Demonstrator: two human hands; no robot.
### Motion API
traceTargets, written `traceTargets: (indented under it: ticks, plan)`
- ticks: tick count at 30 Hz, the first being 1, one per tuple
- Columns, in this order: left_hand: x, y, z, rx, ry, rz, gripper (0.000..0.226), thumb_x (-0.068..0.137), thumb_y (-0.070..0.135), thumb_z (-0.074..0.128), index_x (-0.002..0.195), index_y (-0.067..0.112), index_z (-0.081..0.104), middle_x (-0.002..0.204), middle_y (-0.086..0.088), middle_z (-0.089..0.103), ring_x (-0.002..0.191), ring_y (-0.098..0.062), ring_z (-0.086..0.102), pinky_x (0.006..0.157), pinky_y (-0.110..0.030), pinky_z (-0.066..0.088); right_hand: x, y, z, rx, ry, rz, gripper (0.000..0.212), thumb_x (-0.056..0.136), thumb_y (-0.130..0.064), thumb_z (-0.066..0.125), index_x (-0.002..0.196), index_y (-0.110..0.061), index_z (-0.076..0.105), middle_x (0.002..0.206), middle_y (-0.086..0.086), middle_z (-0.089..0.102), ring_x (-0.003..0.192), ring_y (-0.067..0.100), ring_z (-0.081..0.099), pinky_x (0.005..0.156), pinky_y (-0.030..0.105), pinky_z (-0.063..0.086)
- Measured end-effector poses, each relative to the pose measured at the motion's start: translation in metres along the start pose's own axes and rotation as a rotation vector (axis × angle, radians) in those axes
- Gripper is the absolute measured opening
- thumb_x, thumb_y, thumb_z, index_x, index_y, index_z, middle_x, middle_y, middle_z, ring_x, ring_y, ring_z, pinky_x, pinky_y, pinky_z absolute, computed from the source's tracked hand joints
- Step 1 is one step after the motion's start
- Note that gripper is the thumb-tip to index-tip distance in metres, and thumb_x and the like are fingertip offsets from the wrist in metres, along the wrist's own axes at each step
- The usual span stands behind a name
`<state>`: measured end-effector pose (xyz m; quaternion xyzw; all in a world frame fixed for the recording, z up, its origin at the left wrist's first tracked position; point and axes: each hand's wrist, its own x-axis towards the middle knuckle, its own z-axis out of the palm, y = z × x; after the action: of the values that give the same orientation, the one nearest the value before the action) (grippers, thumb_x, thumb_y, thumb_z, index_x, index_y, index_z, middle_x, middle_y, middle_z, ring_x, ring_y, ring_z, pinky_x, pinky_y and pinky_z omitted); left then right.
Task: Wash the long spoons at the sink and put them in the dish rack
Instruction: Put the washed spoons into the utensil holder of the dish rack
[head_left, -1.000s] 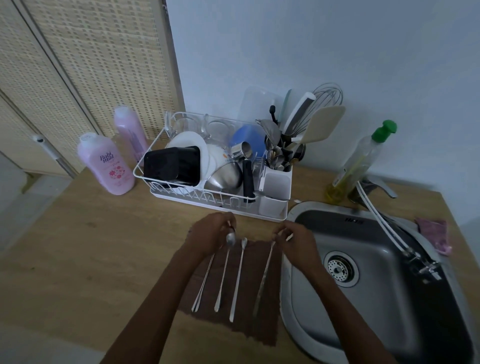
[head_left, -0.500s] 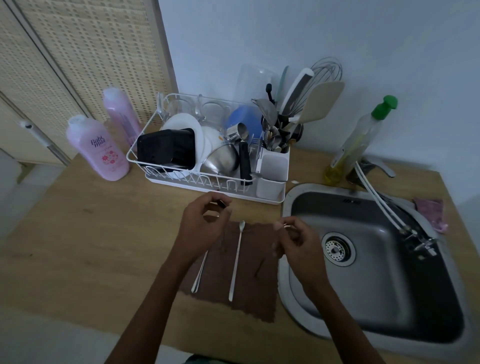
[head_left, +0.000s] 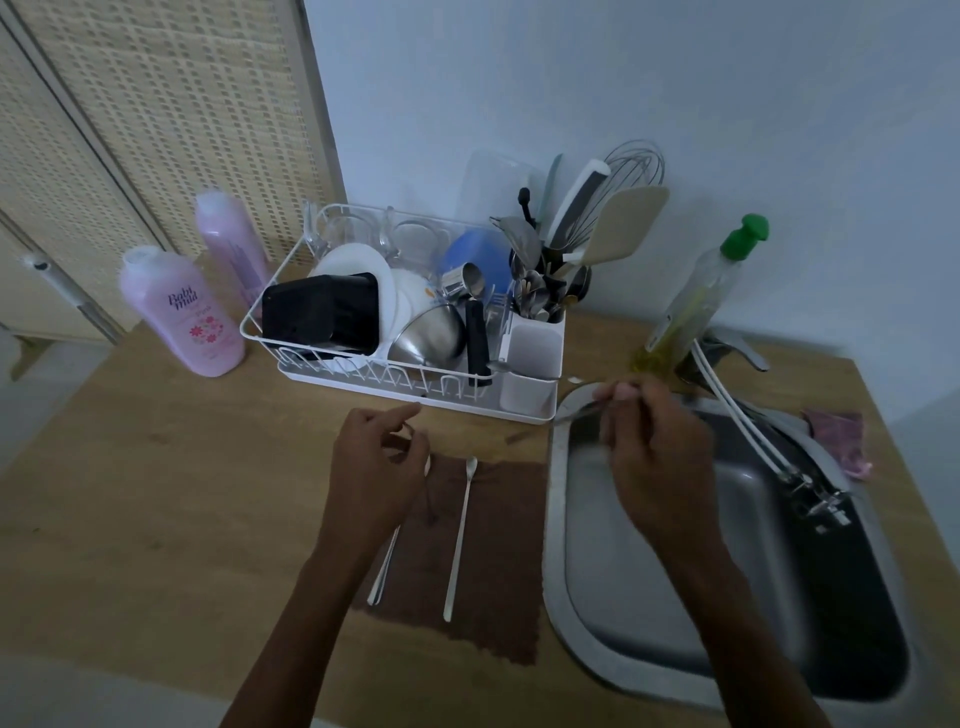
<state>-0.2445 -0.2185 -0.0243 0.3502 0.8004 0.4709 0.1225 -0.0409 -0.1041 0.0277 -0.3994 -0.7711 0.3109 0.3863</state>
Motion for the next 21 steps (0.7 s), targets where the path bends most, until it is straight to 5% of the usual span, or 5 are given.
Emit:
traceTargets:
  ticks: [4, 8, 15, 21]
  plan:
    - [0.005, 0.004, -0.01, 0.056, 0.009, -0.018, 0.02, 0.085, 0.014, 0.067, 0.102, 0.017, 0.075, 0.083, 0.005, 0.072, 0.075, -0.002, 0.067, 0.072, -0.004, 0.047, 0.065, -0.008, -0.027, 0.052, 0.224, -0.042, 0.025, 0.105, -0.022, 0.042, 0.095, -0.014, 0.064, 0.069, 0.009, 0.062, 0.057, 0.022, 0.058, 0.053, 0.032, 0.049]
    - [0.011, 0.013, -0.02, 0.041, 0.051, 0.017, 0.022, 0.086, 0.014, 0.064, 0.066, 0.021, 0.071, 0.061, 0.01, 0.07, 0.065, 0.003, 0.066, 0.069, -0.019, 0.051, 0.111, 0.013, -0.012, 0.024, 0.169, -0.02, 0.026, 0.105, -0.02, 0.044, 0.092, -0.014, 0.065, 0.066, 0.004, 0.062, 0.053, 0.013, 0.056, 0.055, 0.03, 0.048]
    - [0.053, 0.045, -0.063, -0.288, 0.286, -0.04, 0.016, 0.087, 0.016, 0.07, 0.102, 0.019, 0.076, 0.079, 0.002, 0.074, 0.074, -0.012, 0.074, 0.075, -0.025, 0.058, 0.127, 0.055, 0.031, 0.002, -0.054, 0.142, 0.036, 0.105, -0.017, 0.044, 0.076, -0.03, 0.061, 0.064, 0.0, 0.062, 0.055, 0.013, 0.056, 0.06, 0.033, 0.05]
    - [0.111, 0.077, -0.041, -0.548, 0.244, -0.111, 0.022, 0.087, 0.003, 0.067, 0.107, 0.013, 0.072, 0.085, -0.001, 0.072, 0.071, -0.007, 0.073, 0.066, -0.016, 0.057, 0.131, 0.077, 0.054, 0.045, -0.264, 0.323, 0.033, 0.104, -0.017, 0.043, 0.083, -0.023, 0.068, 0.063, 0.0, 0.066, 0.054, 0.016, 0.055, 0.052, 0.029, 0.046]
